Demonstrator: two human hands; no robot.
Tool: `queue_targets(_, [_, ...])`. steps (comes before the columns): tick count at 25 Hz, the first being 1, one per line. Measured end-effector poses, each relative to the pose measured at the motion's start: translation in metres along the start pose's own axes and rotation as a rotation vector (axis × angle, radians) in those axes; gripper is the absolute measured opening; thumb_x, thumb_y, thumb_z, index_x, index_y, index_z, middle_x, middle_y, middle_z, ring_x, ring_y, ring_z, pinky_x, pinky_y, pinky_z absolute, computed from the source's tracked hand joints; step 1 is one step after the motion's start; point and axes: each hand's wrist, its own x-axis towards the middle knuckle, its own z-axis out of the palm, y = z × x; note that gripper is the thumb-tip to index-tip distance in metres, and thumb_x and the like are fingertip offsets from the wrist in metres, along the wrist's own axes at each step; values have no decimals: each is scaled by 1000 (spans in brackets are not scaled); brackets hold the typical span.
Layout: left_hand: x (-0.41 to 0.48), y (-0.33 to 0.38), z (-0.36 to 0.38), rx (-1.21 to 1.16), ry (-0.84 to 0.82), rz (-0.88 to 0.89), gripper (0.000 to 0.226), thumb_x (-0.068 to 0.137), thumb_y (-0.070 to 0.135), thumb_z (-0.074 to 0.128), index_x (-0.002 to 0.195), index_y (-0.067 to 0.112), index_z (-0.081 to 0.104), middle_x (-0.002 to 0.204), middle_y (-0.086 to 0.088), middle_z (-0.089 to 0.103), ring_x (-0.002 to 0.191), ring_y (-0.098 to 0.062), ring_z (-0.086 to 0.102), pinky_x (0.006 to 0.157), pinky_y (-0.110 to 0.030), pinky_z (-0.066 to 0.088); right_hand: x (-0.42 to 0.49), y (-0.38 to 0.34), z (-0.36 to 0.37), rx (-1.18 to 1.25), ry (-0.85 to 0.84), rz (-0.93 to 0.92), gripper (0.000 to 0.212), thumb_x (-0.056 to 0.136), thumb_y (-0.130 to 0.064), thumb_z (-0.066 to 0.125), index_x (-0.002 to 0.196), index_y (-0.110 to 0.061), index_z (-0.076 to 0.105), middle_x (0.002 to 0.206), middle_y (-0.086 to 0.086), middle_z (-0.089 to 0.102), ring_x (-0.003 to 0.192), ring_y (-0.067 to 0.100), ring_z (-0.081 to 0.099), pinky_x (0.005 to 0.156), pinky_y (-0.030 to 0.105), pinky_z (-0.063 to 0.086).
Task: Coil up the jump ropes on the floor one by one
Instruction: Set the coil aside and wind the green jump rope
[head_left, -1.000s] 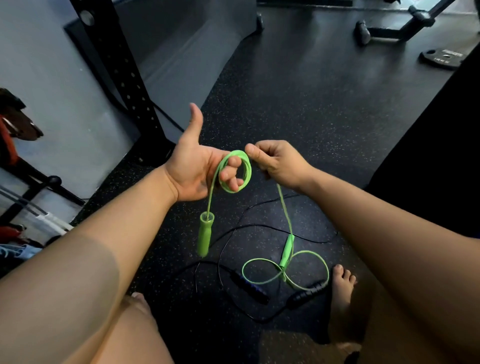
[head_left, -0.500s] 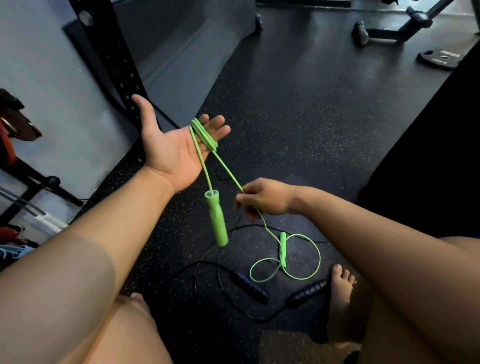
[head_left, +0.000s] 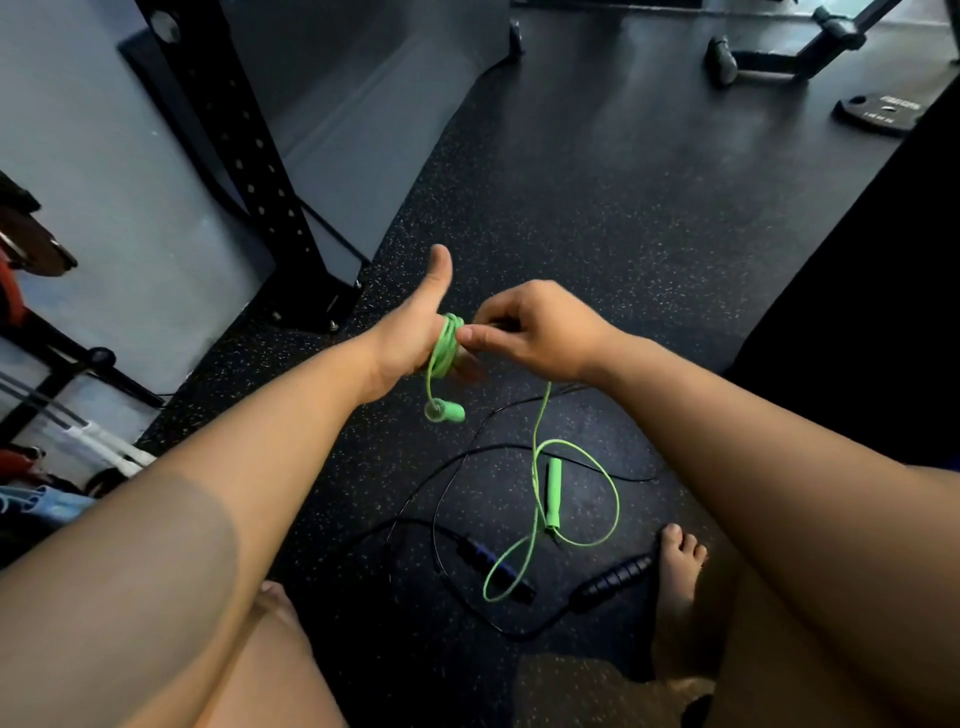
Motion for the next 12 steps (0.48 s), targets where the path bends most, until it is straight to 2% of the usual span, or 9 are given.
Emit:
queue_targets(1, [-2,2,3,11,-58,-25,134,76,91,-14,103,-12,68,88,-24,73,91,-37,72,105,-41,38,0,5,-3,5,32,7,31,90,-50,67,81,-21,73,64,-9,62,57,4,53,56,20,40])
queue_targets(3, [-7,7,6,-58,-130,-47,120,77,90,-10,85,-2,66,70,-17,67,76,-35,70,98,-41,42,-1,13,-7,14,51,30,30,84,-52,72,76,-24,68,62,-9,58,56,5,50,54,21,39])
queue_targets(6, [-10,11,4,-237,-241,-17,111,74,93,-11,68,9,62,54,-9,55,64,-32,60,84,-37,51,-3,20,-2,85,65,104,38,89,-51,68,69,-19,60,57,-6,49,51,6,40,51,25,35])
queue_targets(7, [-12,12,2,-299,-269,1,111,72,94,-12,66,9,60,50,-7,51,62,-31,58,80,-35,53,-5,21,0,111,68,138,43,93,-51,63,68,-17,57,57,-3,48,51,6,39,52,28,37])
queue_targets(9, [-16,15,0,-449,-291,46,112,69,97,-11,71,7,56,47,-5,49,61,-29,56,75,-33,52,-8,21,7,156,40,209,51,99,-54,50,70,-13,56,61,7,57,54,11,47,58,37,46])
queue_targets(12, [-20,17,-3,-701,-252,128,112,66,101,-2,77,5,55,53,-5,52,61,-27,55,77,-32,51,-10,19,15,267,-9,310,61,102,-57,35,71,-11,59,63,9,67,58,19,61,70,42,53])
